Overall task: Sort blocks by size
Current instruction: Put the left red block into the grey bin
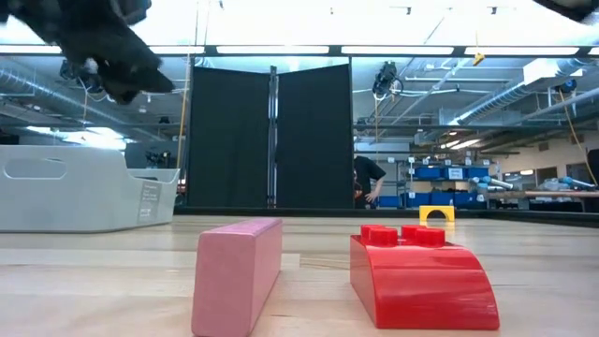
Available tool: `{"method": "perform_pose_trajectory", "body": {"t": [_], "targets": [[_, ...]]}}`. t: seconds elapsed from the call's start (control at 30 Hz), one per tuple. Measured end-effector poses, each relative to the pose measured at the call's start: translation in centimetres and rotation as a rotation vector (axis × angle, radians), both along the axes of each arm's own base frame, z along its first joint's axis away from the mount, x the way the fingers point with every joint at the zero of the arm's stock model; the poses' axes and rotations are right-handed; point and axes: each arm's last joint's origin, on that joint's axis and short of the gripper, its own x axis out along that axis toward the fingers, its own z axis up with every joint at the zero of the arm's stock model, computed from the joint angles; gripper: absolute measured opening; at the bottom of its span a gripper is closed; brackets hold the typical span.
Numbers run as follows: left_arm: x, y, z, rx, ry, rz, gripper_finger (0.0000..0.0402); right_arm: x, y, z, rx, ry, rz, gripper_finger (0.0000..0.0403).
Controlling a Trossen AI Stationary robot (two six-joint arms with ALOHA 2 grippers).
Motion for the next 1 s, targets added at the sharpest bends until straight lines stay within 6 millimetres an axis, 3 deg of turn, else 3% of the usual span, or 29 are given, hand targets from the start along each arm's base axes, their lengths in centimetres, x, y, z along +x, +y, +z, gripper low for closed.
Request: {"method": "perform_pose_trajectory", "body": {"t": [0.23, 0.43, 0.7, 0.83, 1.0], "targets": [[1.4, -4.6, 1.7, 0.096, 0.474, -0.182, 0.0206, 4.1, -2.2, 2.1, -0.258, -0.35, 0.084, 0.0245], [1.8, -9.4, -0.1, 0.099, 0.801, -0.277, 0.025, 7.5, -5.4, 3.9, -0.305, -0.542, 0.167, 0.0255], [0.1, -14.2, -3.3, 0.107, 1.022, -0.331, 0.0338, 9.1, -8.6, 3.9, -0.291, -0.537, 0.188, 0.0266], [-0.9, -15.5, -3.3, 0.066, 1.051, -0.328, 0.0362, 9.2, -8.9, 3.9, -0.293, -0.535, 0.182, 0.0266], [-2.3, -17.3, -2.6, 0.02, 1.022, -0.352, 0.0361, 9.2, -9.0, 3.9, -0.293, -0.535, 0.181, 0.0265]]}}
